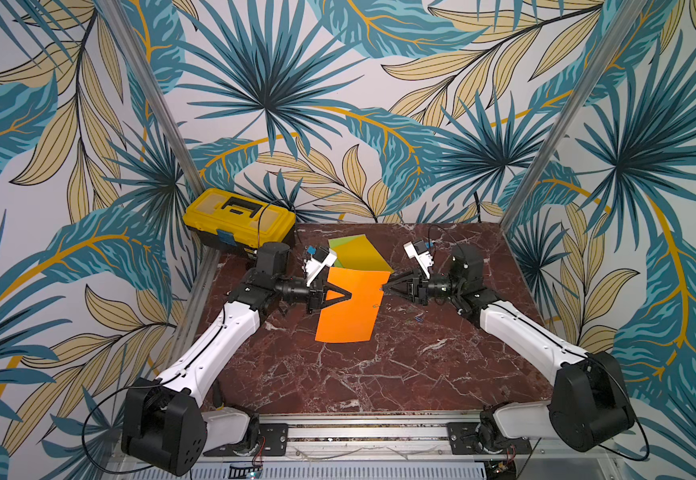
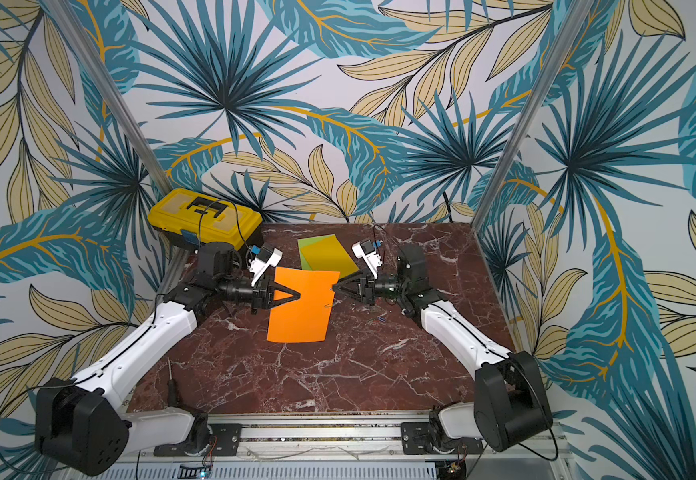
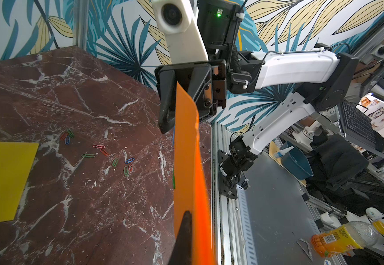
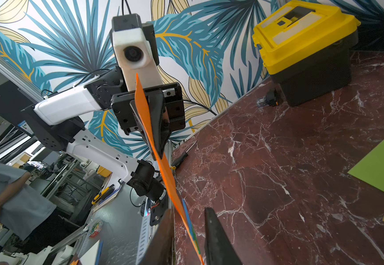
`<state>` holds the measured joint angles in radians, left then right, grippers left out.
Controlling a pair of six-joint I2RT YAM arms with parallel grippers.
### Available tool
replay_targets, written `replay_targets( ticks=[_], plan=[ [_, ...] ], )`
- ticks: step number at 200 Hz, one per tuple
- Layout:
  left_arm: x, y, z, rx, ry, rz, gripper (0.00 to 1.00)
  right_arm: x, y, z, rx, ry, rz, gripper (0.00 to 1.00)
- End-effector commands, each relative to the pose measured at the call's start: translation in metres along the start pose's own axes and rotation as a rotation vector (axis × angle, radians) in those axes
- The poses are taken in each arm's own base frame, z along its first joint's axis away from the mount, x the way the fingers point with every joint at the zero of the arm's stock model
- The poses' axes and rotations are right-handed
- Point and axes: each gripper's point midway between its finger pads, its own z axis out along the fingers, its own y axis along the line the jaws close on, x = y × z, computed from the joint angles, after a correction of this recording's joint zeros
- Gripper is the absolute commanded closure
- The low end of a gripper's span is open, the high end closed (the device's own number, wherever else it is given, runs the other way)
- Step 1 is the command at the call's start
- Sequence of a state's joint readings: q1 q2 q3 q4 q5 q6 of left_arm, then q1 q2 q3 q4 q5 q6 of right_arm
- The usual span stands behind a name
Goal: Unclip the paperclips from the documents
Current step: Remove the paper clip from the document.
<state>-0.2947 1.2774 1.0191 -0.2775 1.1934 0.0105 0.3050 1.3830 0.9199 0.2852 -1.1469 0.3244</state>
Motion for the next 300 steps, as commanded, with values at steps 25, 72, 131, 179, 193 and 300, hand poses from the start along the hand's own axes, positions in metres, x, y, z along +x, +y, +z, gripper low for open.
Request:
replay_targets(
  ticks=[25, 72, 131, 179, 193, 300],
  plan=[
    [-0.001, -0.001, -0.002, 0.004, -0.003, 0.004, 1.00, 0.002, 0.008, 0.000, -0.025, 0.021, -0.013, 0.81],
    [0.000, 0.000, -0.002, -0.001, -0.003, 0.004, 1.00, 0.006, 0.008, -0.001, -0.013, 0.030, -0.012, 0.88],
    [0.001, 0.000, -0.002, -0.006, -0.002, 0.004, 1.00, 0.004, 0.009, -0.003, -0.006, 0.027, -0.017, 0.97],
    [0.000, 0.000, -0.003, -0.017, -0.005, 0.011, 1.00, 0.006, 0.007, -0.004, 0.007, 0.032, -0.012, 0.97],
    [0.001, 0.000, -0.003, -0.018, -0.005, 0.010, 1.00, 0.006, 0.006, -0.005, 0.015, 0.033, -0.015, 0.97],
    [0.001, 0.001, -0.004, -0.023, -0.007, 0.009, 1.00, 0.007, 0.004, -0.011, 0.038, 0.035, -0.018, 0.96]
  ],
)
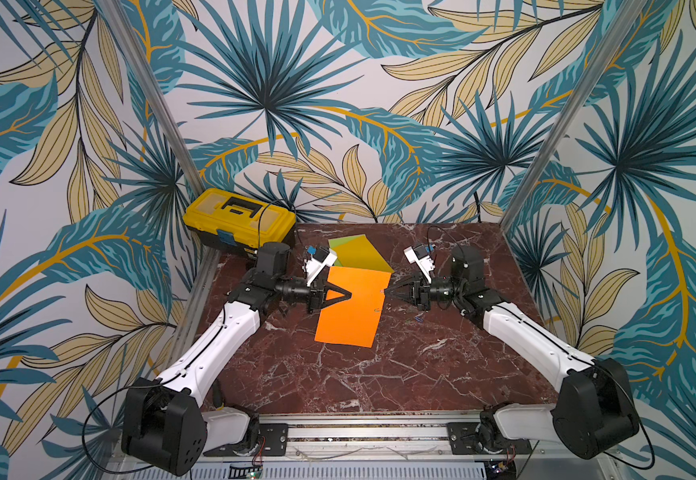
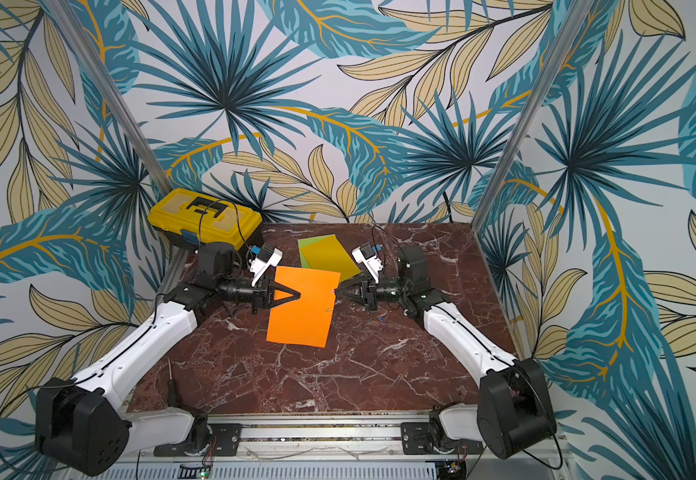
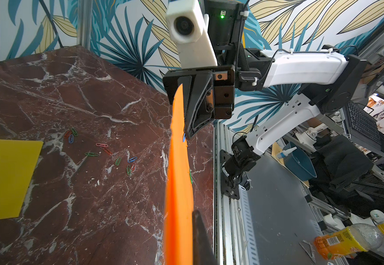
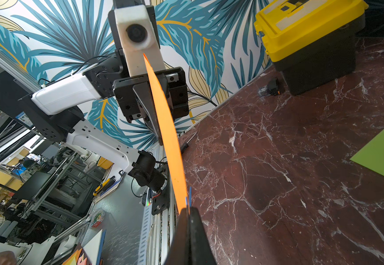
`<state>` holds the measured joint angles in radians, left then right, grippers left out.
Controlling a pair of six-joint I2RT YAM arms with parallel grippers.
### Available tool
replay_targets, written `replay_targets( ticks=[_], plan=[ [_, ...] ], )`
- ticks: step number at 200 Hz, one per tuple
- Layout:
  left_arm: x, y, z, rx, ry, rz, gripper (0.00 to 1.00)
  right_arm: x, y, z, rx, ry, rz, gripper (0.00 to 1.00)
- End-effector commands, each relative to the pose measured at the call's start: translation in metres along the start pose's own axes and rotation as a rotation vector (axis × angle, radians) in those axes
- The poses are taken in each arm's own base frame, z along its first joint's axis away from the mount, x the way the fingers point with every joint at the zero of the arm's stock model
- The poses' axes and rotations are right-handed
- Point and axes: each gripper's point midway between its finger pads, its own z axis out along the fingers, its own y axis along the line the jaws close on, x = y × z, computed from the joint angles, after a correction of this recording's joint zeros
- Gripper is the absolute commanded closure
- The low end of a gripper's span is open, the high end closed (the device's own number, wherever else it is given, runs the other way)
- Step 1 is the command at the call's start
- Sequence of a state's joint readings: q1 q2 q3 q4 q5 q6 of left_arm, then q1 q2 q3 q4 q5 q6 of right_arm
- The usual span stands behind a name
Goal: Unclip the paperclips from the documents
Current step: Remove the paper clip from the document.
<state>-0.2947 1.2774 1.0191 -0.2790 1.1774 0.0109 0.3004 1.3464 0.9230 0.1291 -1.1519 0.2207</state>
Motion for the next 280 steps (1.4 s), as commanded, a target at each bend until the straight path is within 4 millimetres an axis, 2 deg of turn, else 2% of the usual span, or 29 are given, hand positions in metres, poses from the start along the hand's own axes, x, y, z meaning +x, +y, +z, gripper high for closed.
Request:
replay_targets(
  ticks=[1, 280],
  plan=[
    [0.0004, -0.0016, -0.0042, -0.006, -0.007, 0.010, 1.00, -0.0054, -0.0001, -0.0056, 0.025, -0.010, -0.020, 0.96],
    [-0.0016, -0.0016, -0.0059, -0.006, -0.012, 0.011, 1.00, -0.0031, -0.0052, -0.0114, 0.070, -0.011, -0.022, 0.95]
  ],
)
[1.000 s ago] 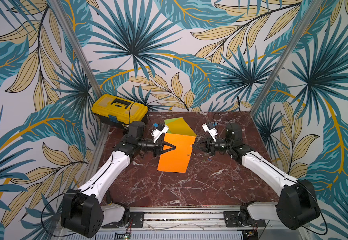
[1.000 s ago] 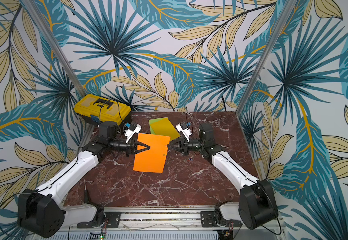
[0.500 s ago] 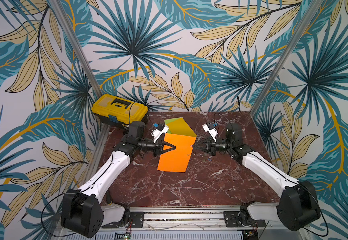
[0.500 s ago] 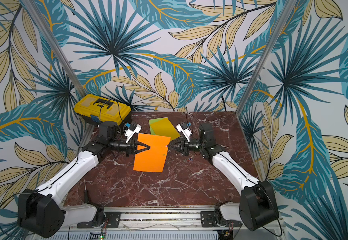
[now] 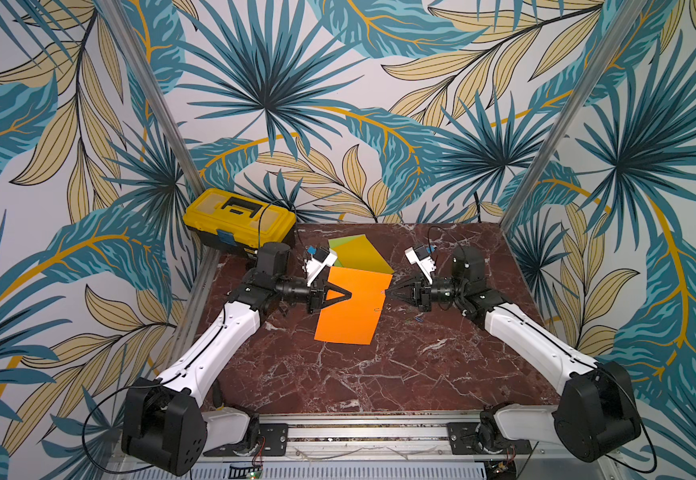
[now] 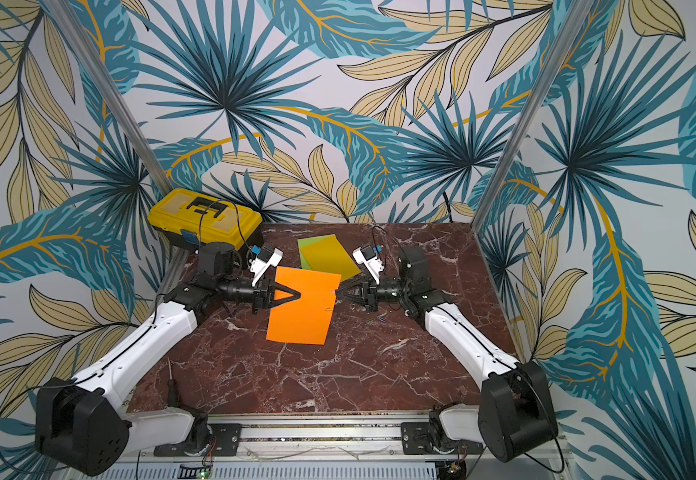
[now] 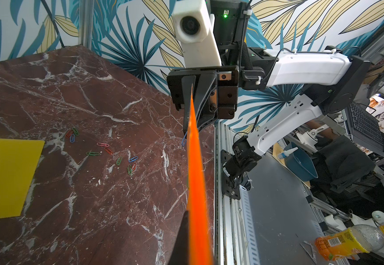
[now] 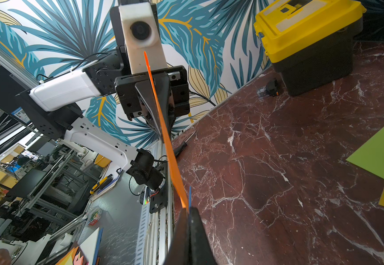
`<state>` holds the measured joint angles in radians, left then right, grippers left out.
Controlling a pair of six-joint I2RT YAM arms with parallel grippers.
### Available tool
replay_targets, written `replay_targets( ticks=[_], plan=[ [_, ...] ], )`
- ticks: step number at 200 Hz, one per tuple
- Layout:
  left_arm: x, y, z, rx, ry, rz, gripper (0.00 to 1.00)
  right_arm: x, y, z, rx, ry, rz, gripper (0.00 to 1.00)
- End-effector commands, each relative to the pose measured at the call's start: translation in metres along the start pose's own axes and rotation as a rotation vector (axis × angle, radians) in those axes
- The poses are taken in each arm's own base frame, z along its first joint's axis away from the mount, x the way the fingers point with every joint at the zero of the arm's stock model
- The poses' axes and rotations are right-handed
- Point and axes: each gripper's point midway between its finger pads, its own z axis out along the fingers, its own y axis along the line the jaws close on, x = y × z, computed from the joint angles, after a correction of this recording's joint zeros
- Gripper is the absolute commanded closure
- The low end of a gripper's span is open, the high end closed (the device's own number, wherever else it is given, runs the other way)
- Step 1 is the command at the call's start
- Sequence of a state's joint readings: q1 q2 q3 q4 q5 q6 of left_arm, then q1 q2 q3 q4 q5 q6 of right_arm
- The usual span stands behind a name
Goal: Unclip the paperclips from the documents
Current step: Remove the paper clip from the document.
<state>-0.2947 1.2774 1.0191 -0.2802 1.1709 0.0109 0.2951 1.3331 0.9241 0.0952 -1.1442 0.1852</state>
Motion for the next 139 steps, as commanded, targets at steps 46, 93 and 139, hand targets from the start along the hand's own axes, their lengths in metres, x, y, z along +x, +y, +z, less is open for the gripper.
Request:
replay_targets(
  ticks=[46, 93, 139],
  plan=[
    [-0.002, -0.003, -0.006, 0.002, -0.012, 0.012, 1.00, -0.004, -0.007, -0.009, 0.060, -0.014, -0.003, 0.94],
    [-0.002, -0.003, -0.006, 0.001, -0.013, 0.013, 1.00, -0.004, -0.009, -0.010, 0.068, -0.016, 0.001, 0.97],
    [-0.002, -0.001, -0.007, -0.015, -0.014, 0.016, 1.00, 0.011, -0.028, -0.012, 0.163, -0.011, 0.065, 0.97]
  ],
)
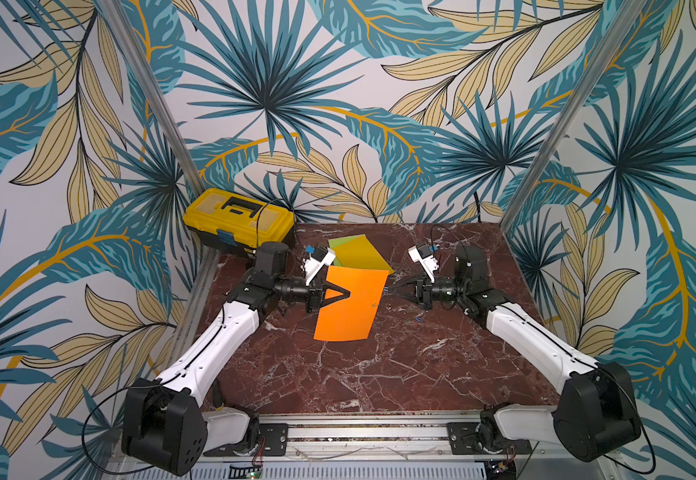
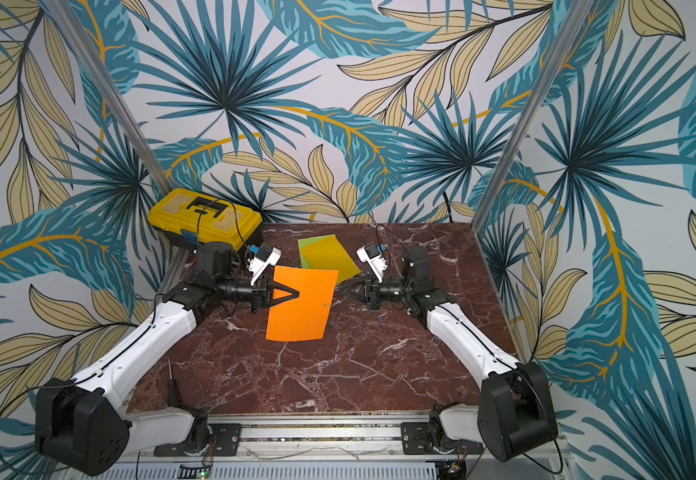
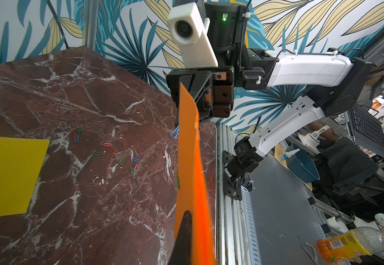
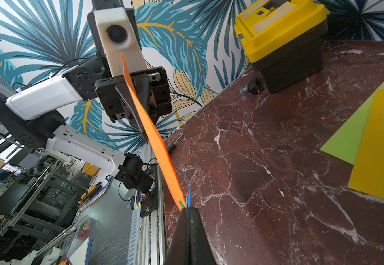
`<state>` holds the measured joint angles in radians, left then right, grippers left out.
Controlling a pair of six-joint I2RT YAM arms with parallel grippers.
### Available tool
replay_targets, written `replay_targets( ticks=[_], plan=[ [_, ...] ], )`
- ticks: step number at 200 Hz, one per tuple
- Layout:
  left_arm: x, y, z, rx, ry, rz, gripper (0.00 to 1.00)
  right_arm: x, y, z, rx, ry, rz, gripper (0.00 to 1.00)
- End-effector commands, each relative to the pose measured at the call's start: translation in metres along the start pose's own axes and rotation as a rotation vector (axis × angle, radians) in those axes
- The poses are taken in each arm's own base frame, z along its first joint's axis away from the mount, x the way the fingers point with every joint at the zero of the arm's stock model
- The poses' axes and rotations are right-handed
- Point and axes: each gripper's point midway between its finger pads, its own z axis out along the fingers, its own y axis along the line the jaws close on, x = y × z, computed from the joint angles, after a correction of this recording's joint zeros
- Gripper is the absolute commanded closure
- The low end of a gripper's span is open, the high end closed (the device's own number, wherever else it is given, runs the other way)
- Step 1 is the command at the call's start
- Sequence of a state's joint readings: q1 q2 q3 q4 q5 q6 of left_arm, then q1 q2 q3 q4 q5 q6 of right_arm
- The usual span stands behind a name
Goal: Unclip the paperclips from the documents
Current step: Remove the paper clip from the document, then place the paper clip at the center of the board.
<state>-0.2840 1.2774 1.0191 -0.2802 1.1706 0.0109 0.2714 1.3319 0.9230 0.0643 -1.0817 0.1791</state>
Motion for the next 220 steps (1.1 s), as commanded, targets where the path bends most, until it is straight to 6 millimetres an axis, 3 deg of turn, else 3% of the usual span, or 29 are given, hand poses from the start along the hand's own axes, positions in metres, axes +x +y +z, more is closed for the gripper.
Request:
replay_targets(
  ticks=[1, 48, 108, 170, 220],
  plan=[
    [-0.001, -0.004, -0.004, -0.006, -0.009, 0.018, 1.00, 0.011, -0.011, -0.005, 0.082, 0.001, 0.041, 0.97],
    [-0.001, 0.001, -0.004, -0.037, -0.009, 0.014, 1.00, 0.035, -0.045, -0.015, 0.273, 0.009, 0.172, 0.96],
    [0.001, 0.016, -0.005, -0.116, -0.007, -0.013, 1.00, 0.100, -0.104, -0.040, 0.558, 0.051, 0.465, 0.97],
    [0.001, 0.024, -0.004, -0.161, -0.005, -0.029, 1.00, 0.160, -0.127, -0.047, 0.669, 0.083, 0.704, 0.97],
    [0.002, 0.027, -0.003, -0.162, -0.002, -0.045, 1.00, 0.185, -0.141, -0.047, 0.712, 0.126, 0.773, 0.96]
  ],
)
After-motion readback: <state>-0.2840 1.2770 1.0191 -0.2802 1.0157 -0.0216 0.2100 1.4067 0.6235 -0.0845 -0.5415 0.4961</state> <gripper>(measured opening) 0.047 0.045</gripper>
